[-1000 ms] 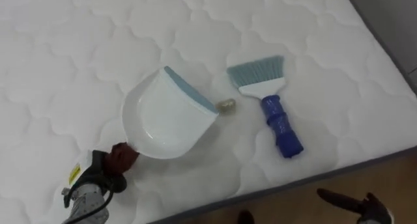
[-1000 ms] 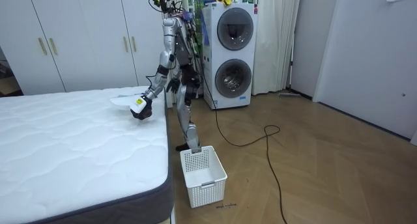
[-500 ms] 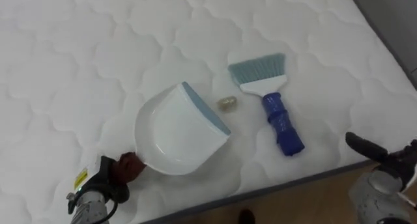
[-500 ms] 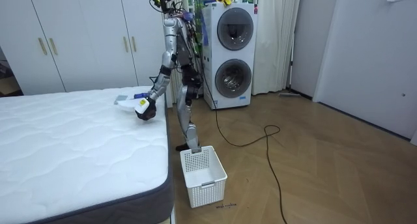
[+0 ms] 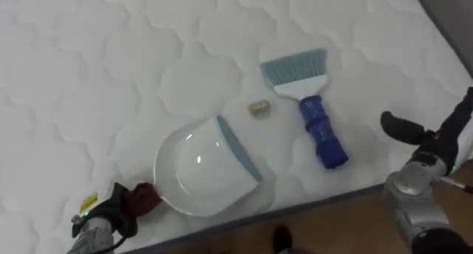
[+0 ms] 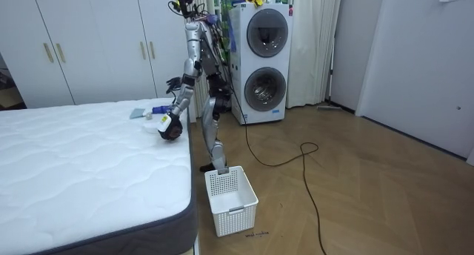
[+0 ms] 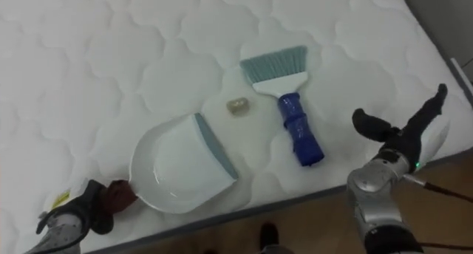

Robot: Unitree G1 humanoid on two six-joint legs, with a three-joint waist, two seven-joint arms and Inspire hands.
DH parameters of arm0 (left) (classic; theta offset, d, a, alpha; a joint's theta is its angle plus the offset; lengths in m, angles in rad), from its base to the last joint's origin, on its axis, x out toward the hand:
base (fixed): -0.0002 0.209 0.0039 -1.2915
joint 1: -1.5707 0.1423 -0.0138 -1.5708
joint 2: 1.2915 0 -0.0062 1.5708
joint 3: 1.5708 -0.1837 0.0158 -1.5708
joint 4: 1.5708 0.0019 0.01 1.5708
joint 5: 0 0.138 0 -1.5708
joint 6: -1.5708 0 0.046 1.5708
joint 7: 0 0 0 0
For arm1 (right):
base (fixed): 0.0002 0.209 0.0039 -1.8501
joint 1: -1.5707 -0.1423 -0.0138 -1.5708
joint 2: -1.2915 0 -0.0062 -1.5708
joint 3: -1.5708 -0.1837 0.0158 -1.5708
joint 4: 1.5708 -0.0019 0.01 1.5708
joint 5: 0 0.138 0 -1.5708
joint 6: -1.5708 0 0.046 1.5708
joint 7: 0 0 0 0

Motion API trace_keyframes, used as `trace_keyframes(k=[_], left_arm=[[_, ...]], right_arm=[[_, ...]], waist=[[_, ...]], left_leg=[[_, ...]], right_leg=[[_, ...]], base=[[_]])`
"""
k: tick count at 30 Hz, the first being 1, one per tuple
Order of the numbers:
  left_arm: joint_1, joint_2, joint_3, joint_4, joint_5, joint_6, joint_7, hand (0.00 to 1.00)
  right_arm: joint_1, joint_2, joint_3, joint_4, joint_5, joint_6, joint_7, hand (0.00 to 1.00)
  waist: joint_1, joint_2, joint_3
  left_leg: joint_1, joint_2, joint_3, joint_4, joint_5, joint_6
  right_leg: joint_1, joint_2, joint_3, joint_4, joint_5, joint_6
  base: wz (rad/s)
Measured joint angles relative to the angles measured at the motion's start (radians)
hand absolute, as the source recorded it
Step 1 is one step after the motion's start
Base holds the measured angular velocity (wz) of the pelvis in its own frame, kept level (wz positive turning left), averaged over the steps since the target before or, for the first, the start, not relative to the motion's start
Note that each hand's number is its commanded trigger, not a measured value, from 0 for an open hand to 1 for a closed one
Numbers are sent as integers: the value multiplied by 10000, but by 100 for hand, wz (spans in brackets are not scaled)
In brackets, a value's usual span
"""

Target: Clean bed

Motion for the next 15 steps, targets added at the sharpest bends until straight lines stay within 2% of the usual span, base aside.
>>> trace_keyframes(k=[1,3,6,9,15], left_arm=[[-19,9,1,-2,0,28,0,100],[-60,63,2,-7,-19,44,-15,100],[-257,75,0,-9,-11,30,-49,100],[-455,72,-2,-10,-12,9,-182,100],[-655,74,18,-24,0,5,-225,100]], right_arm=[[0,0,15,1,-173,0,0,0],[-21,-16,255,6,-636,0,45,0],[-40,9,741,14,-644,0,288,0],[-51,81,963,88,-630,31,500,0],[-334,236,1406,95,-615,96,1101,0]], waist=[[16,15,8],[48,127,90],[94,217,156],[272,212,179],[309,134,234]], left_leg=[[-46,6,-4,30,-6,4],[-212,31,-14,155,-28,5],[-566,50,-28,451,-99,15],[-767,14,-14,597,-110,24],[-965,2,-5,589,-106,26]], right_leg=[[-38,0,-7,9,-4,-4],[-125,-3,-65,18,-9,-11],[-422,-35,-112,220,-56,-39],[-692,-150,-87,476,-113,-50],[-871,-183,-95,541,-146,-50]], base=[[5],[5],[1],[1],[1]])
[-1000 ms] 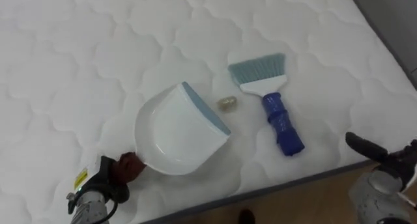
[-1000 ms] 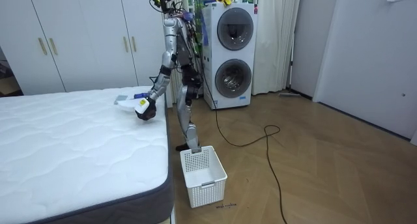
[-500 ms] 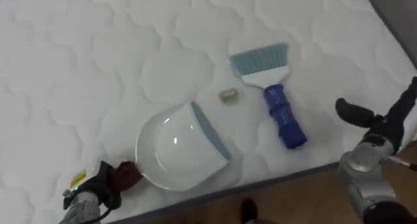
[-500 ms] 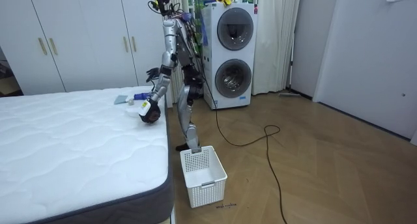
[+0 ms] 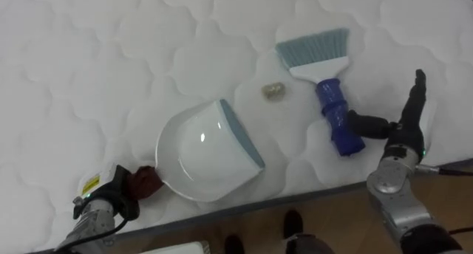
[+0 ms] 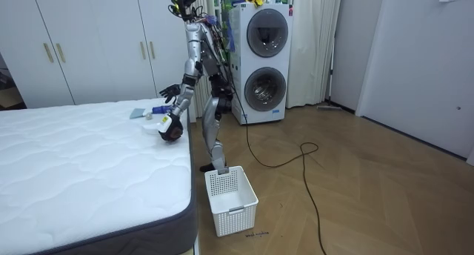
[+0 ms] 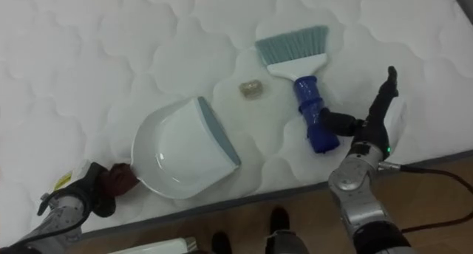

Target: Clean bed

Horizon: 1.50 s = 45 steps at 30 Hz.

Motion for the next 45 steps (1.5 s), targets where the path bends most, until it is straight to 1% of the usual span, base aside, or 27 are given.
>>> trace_keyframes(k=[1,2,4,6,13,16,20,22,25,26,29,31,32,35,37,43,45], left_arm=[[-40,0,33,6,-1,-5,-16,100],[-127,9,64,17,-12,-14,-92,100],[-227,42,58,16,-16,-55,-131,100],[-299,44,49,20,-23,-77,-179,100],[-318,101,50,14,-12,-55,-184,100],[-337,121,51,11,-12,-21,-186,100],[-433,124,51,13,-6,140,-189,100],[-471,157,51,12,-6,186,-188,100],[-500,247,49,12,-10,243,-188,100],[-510,291,48,11,-12,260,-188,100],[-570,335,47,-4,-17,399,-197,100],[-648,337,46,-2,-18,478,-233,100],[-689,339,45,-6,-20,502,-271,100],[-700,340,43,-2,-23,576,-353,100],[-698,341,45,2,-19,618,-367,100],[-697,340,36,12,-26,690,-427,100],[-712,340,40,12,-27,699,-448,100]], right_arm=[[-47,10,0,0,-1,0,48,0],[-110,10,0,1,3,1,182,0],[-150,6,10,0,15,28,384,0],[-267,6,61,3,15,215,692,0],[-503,1,209,66,-19,247,1097,0],[-505,-3,211,132,-21,465,1175,0],[-529,-37,210,243,-20,656,1321,0],[-548,-51,211,243,-20,656,1397,0],[-648,-55,228,256,-20,684,1474,0],[-732,-83,307,265,-20,765,1494,0],[-960,-120,409,660,-20,825,1566,0],[-1151,-129,412,1211,131,866,1667,0],[-1164,-173,414,1474,276,884,1816,0],[-1153,-194,413,1961,529,1091,2074,0],[-1135,-221,408,2083,538,1157,2235,0],[-1143,-300,413,2403,518,1182,2549,0],[-1178,-430,412,2590,491,1172,2746,0]], waist=[[12,-25,16],[123,-75,49],[205,-156,101],[244,-159,103],[335,-166,104],[381,-166,104],[468,-168,101],[483,-168,101],[482,-166,98],[481,-165,98],[498,-161,95],[495,-161,95],[513,-160,95],[495,-160,96],[508,-160,96],[530,-158,96],[520,-154,94]], left_leg=[[-23,-6,4,-1,4,3],[-61,-7,4,17,5,4],[-88,-14,3,81,4,4],[-183,14,-34,155,2,3],[-183,22,-12,153,0,4],[-185,30,-7,151,-1,1],[-197,41,-3,188,-4,-2],[-197,41,-1,197,-4,-2],[-197,42,-1,207,-4,-2],[-198,44,-1,214,-4,-2],[-203,50,-13,254,-4,-2],[-240,53,-45,325,-6,3],[-265,52,-65,345,-8,6],[-317,51,-92,402,-17,22],[-332,51,-95,426,-22,29],[-322,66,-179,449,-25,35],[-329,51,-237,411,-25,35]], right_leg=[[-40,3,12,13,1,-1],[-95,12,26,49,2,-1],[-141,11,23,109,-6,-8],[-145,4,-22,94,-9,-10],[-144,-31,-49,102,-46,-8],[-145,-30,-87,106,-52,-18],[-146,11,-98,125,-48,-25],[-146,8,-97,132,-46,-26],[-145,4,-104,137,-45,-28],[-141,2,-110,137,-44,-29],[-115,-3,-154,146,-43,-31],[-111,-72,-208,171,-44,-30],[-109,-96,-268,178,-44,-30],[-110,-148,-420,205,-44,-31],[-110,-150,-419,203,-44,-31],[-36,-147,-420,169,-31,-45],[-28,-150,-428,168,-35,-41]], base=[[0],[0],[3],[11],[1],[0],[0],[0],[0],[0],[4],[9],[12],[8],[0],[2],[4]])
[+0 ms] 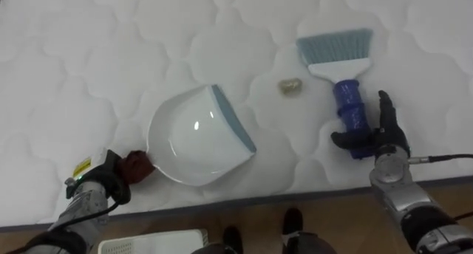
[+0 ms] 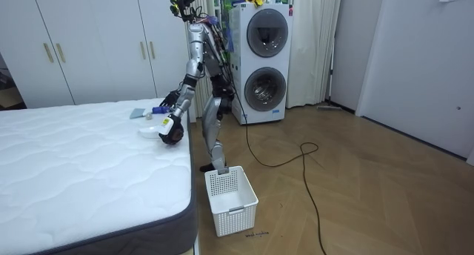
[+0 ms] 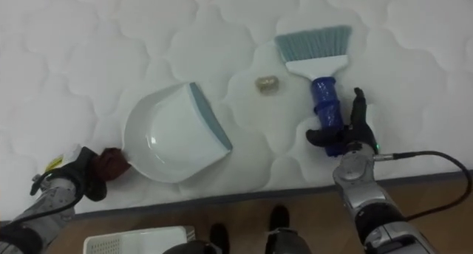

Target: Clean bed

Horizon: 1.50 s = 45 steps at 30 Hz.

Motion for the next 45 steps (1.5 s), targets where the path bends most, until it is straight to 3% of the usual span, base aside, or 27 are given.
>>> trace_keyframes(k=[11,12,13,14,17,24,32,45], left_arm=[[-5,1,-4,-196,25,106,-165,100],[-3,1,-7,-195,26,125,-186,100],[0,1,-7,-195,26,140,-198,100],[-2,2,-6,-205,21,142,-207,100],[-1,2,-10,-221,18,142,-211,100],[5,2,-10,-265,15,231,-211,100],[3,4,-184,-367,-1,252,-208,100],[-29,24,-284,-407,17,327,-76,100]], right_arm=[[-357,-236,12,1071,-713,109,779,0],[-356,-249,12,1095,-785,120,799,69],[-356,-252,11,1122,-810,120,826,90],[-358,-279,3,1176,-837,121,873,100],[-406,-331,2,1302,-860,125,850,100],[-580,-1059,-37,1427,-840,324,731,100],[-732,-990,-7,2065,-711,692,712,100],[-663,-985,-15,2140,-442,807,604,100]], waist=[[216,29,18],[231,55,34],[233,64,39],[244,77,47],[243,106,63],[273,116,66],[264,113,65],[209,60,37]], left_leg=[[-13,3,-120,82,-28,11],[-15,21,-137,102,-64,9],[-19,28,-149,122,-76,10],[-35,28,-171,136,-79,10],[-106,32,-272,215,-86,11],[-116,61,-357,241,-113,-21],[-74,48,-451,227,-131,-55],[-177,-19,-545,303,-129,-51]], right_leg=[[89,-2,-286,-22,-11,-1],[122,6,-309,-15,-11,-1],[138,10,-329,-20,-11,-1],[156,2,-384,-46,-10,-3],[192,-3,-493,-86,-9,-4],[221,14,-584,-63,-28,-34],[297,-11,-665,-30,-155,-55],[216,-142,-761,8,-179,-31]], base=[[4],[0],[3],[4],[9],[2],[4],[0]])
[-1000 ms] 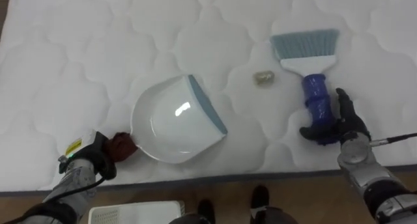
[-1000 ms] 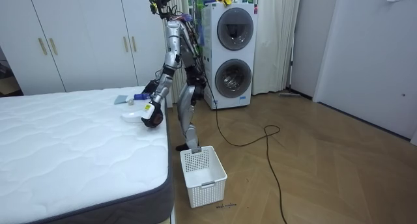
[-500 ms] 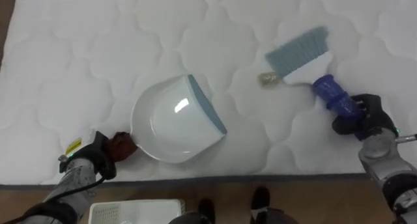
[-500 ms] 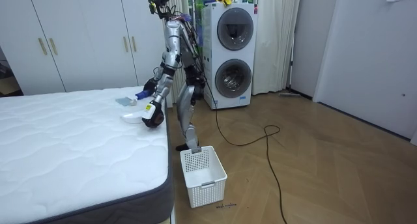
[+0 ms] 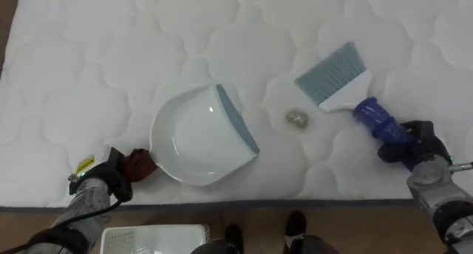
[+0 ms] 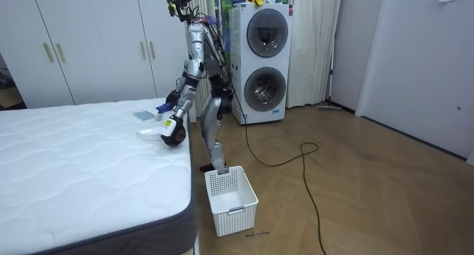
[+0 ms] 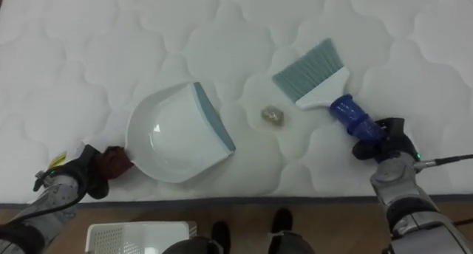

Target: Clean bed

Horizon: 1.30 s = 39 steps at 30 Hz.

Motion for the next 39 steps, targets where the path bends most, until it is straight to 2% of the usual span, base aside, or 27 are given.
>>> trace_keyframes(k=[7,11,13,16,18,19,24,26,29,32,35,36,39], left_arm=[[2,0,-70,-150,98,81,157,100],[-4,50,-68,-152,258,89,349,100],[-5,134,-68,-196,500,102,403,100],[-63,193,-71,-271,866,239,477,100],[-163,382,-76,-274,1160,292,479,100],[-178,454,-76,-296,1252,308,478,100],[-277,940,-101,-626,1972,396,597,100],[-357,999,-118,-631,2204,510,668,100],[-365,1034,-123,-746,2424,596,694,100],[-455,1220,-270,-781,2555,599,753,100],[-592,1407,-619,-983,2642,601,800,100],[-600,1557,-817,-1139,2638,601,818,100],[-738,1748,-999,-1201,2662,598,826,100]], right_arm=[[47,1,-3,63,-206,190,-170,100],[39,-17,-18,258,-993,234,-465,100],[33,-75,-14,292,-1407,412,-533,100],[32,-298,26,331,-1694,644,-533,100],[29,-480,10,456,-2508,745,-535,100],[29,-548,10,454,-2720,769,-535,100],[-73,-1595,187,449,-4503,889,-507,100],[-74,-1855,483,445,-4924,1024,-485,100],[-246,-2245,811,403,-5916,1087,-270,100],[-639,-2324,1119,405,-6872,1258,-128,100],[-951,-2548,1393,392,-7598,1264,-52,100],[-1045,-2637,1605,346,-7730,1268,-44,100],[-1266,-2699,1892,232,-8385,1282,72,100]], waist=[[9,-110,-32],[4,-184,-28],[12,-236,-26],[38,-338,-18],[25,-580,-24],[12,-637,-26],[-1,-1014,-3],[16,-1156,-12],[31,-1214,4],[-9,-1273,22],[-31,-1333,25],[-19,-1384,22],[-39,-1542,12]], left_leg=[[34,-35,29,12,7,10],[39,-36,120,87,9,14],[33,-29,159,80,12,20],[47,-32,188,80,13,26],[68,-24,247,75,13,27],[67,-20,249,75,13,27],[82,13,285,94,13,27],[109,26,298,86,11,23],[113,18,316,49,11,24],[95,38,352,36,11,23],[98,31,341,10,12,23],[98,31,331,6,12,23],[106,43,336,52,12,23]], right_leg=[[1,-15,32,97,-24,12],[10,-18,112,137,-33,27],[-3,-9,138,144,-37,32],[-10,-7,159,205,-35,34],[-65,-7,222,304,-50,14],[-65,-2,219,303,-54,8],[-65,-9,189,310,-37,-17],[-66,-12,187,318,-30,-28],[-82,-17,212,319,-32,-26],[-93,-30,210,276,-31,-28],[-94,-38,210,274,-31,-29],[-93,-39,208,274,-30,-29],[-92,-37,203,268,-29,-31]], base=[[0],[-1],[-4],[0],[-5],[-5],[-1],[0],[-3],[-2],[0],[3],[0]])
